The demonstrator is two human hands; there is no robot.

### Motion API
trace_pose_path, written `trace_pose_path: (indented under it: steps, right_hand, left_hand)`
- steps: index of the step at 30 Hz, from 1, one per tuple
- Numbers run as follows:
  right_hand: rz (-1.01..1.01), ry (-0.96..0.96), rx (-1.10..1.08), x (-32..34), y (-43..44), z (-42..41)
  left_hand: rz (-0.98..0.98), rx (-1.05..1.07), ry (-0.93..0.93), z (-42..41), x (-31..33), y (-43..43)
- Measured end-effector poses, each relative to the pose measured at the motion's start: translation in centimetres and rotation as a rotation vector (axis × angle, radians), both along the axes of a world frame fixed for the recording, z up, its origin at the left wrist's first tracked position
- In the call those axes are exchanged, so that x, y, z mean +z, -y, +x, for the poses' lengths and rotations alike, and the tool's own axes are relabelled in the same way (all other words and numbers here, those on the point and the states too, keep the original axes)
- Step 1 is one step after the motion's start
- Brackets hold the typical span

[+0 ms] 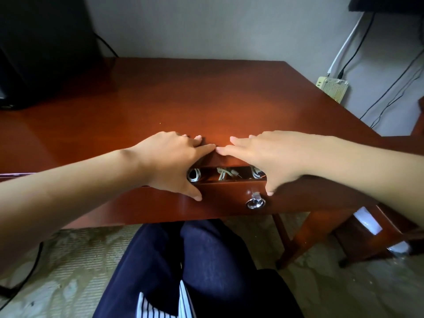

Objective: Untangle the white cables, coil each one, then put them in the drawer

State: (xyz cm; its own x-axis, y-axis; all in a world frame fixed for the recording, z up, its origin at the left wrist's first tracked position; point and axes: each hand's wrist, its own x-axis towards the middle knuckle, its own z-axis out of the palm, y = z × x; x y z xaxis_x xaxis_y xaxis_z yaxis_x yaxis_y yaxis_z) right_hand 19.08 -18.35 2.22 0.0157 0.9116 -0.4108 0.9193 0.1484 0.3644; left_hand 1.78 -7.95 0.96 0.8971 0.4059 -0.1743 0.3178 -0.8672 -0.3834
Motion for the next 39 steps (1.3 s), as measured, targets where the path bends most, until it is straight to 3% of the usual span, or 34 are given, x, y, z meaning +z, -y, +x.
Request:
trace_pose_path:
  steps: [7, 26, 30, 39]
  right_hand:
    - [0.126, 0.094, 0.157, 0.2, -0.4, 0.1]
    - [0.132, 0.027, 0.106, 0.4, -0.3, 0.5]
    - [0.136, 0.027, 0.076, 0.5, -0.4, 0.3]
    - [0.044, -0.137, -0.005, 2.1, -1.5, 0.0]
  left_hand:
    - [0.142, -0.206, 0.075, 0.5, -1.0, -1.8]
    - [0.165, -0.248, -0.04, 1.3, -0.7, -2.0]
    - [0.141, -0.282, 0.037, 1.3, 0.2, -2.3]
    - [-0.074, -0.114, 0.026, 1.0, 2.7, -2.7]
